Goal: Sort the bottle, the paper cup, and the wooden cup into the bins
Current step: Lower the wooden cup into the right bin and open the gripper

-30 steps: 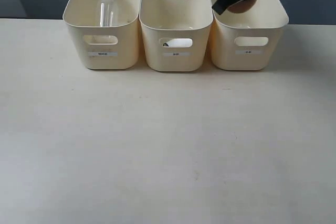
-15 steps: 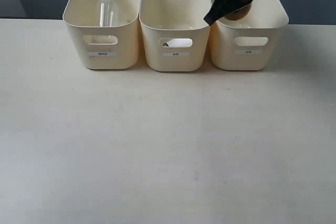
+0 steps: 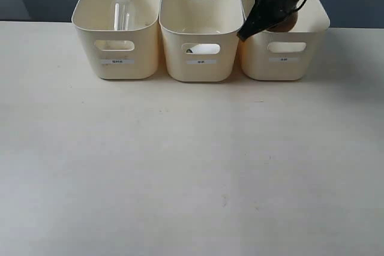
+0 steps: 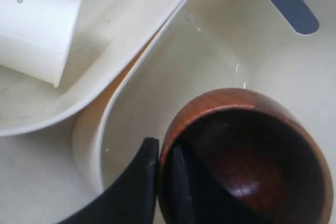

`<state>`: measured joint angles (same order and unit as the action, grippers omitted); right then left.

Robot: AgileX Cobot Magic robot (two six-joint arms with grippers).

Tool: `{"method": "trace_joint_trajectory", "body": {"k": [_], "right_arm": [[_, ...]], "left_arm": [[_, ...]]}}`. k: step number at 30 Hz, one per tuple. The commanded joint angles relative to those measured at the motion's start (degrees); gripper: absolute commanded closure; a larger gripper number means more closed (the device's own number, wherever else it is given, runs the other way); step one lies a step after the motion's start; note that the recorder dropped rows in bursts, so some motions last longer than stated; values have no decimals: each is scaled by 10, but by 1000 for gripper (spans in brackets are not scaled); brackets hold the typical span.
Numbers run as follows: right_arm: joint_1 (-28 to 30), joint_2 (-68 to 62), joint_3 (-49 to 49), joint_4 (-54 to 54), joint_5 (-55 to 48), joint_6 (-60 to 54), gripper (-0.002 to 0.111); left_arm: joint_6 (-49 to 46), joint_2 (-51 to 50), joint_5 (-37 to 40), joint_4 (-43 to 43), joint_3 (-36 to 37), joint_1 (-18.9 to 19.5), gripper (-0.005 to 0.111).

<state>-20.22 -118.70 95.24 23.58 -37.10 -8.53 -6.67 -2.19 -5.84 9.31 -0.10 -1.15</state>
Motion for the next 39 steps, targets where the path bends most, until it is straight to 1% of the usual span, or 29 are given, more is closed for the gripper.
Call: {"method": "trace_joint_trajectory", "body": {"k": [1,17,19,20,24,25,26,27,35,39], "right_arm": [[3,-8,-1,20,10,25,109],[3,-10,-1,30,-7,30,109],[3,-9,-1,33,-13,30,105],[3,-8,-1,35,-13,31,100],[3,-5,-1,36,-15,46,72],[3,-4,-1,36,-15,51,66],[3,-3,-1,36,-15,56,63],[3,-2,-1,43,-15,61,62],[3,19,-1,55,-20,85,62],[3,35,-1,55,-23,85,64]], "left_arm": [[1,1,-3,0,1,-1,107],[1,1,-3,0,1,-1,107],[1,1,-3,0,1,-1,107],[1,1,-3,0,1,-1,107],[1,1,-3,0,1,-1,107],[1,1,-3,0,1,-1,107],[1,1,-3,0,1,-1,107],[1,1,-3,0,1,-1,107],[1,1,-3,0,1,-1,107],[1,1,-3,0,1,-1,107]]}}
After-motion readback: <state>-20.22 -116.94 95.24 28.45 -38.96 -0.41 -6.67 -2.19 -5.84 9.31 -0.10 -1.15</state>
